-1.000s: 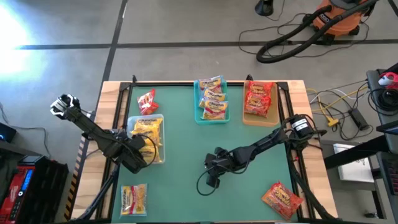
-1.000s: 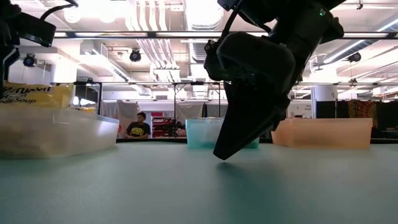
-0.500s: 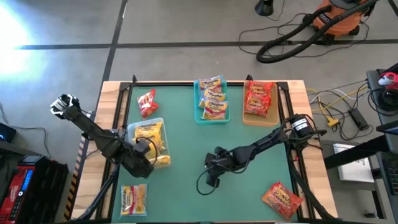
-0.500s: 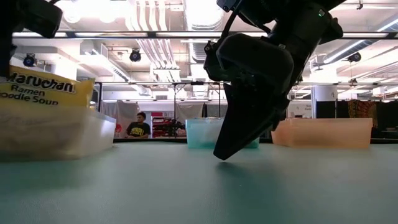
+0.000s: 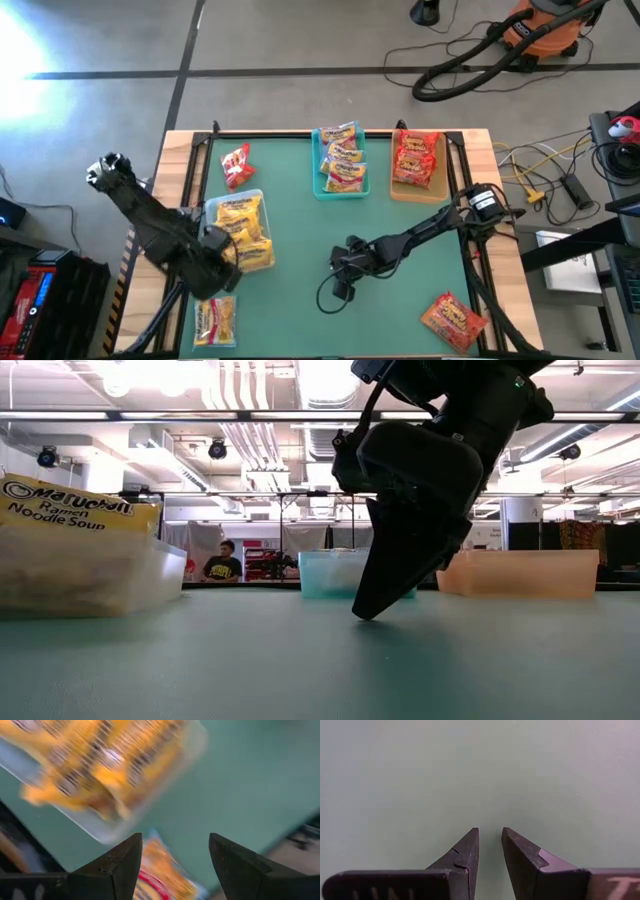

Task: Sort Maruchan noodles
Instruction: Put the blue noodle pack into the blue bin

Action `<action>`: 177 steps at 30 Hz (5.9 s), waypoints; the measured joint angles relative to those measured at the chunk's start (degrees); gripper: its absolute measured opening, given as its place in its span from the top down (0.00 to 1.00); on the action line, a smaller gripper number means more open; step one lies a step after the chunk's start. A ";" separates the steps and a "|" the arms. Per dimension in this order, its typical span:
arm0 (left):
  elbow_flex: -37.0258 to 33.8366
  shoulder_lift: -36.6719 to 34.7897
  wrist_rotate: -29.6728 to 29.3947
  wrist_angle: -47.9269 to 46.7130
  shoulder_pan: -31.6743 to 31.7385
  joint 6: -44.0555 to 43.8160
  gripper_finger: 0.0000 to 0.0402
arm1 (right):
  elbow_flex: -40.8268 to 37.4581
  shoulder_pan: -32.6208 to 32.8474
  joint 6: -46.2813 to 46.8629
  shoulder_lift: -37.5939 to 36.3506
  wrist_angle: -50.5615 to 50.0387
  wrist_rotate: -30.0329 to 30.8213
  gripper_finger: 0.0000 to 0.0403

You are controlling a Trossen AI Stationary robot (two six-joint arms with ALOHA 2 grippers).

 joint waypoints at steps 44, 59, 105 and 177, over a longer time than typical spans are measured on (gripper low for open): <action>-1.60 26.96 21.29 19.99 -13.50 -32.10 0.79 | -0.23 1.46 3.10 -5.67 -2.05 -7.86 0.80; -2.19 27.14 7.37 27.87 -5.95 -22.77 0.81 | -0.17 1.38 -2.01 -16.77 -3.16 -4.56 0.80; 15.34 37.96 0.41 43.40 12.40 10.68 0.81 | -0.33 1.38 0.26 -17.23 -3.21 -2.93 0.80; 21.28 46.93 -14.86 30.51 12.27 21.13 0.81 | -12.96 0.94 -2.05 -19.81 -10.87 -1.66 0.80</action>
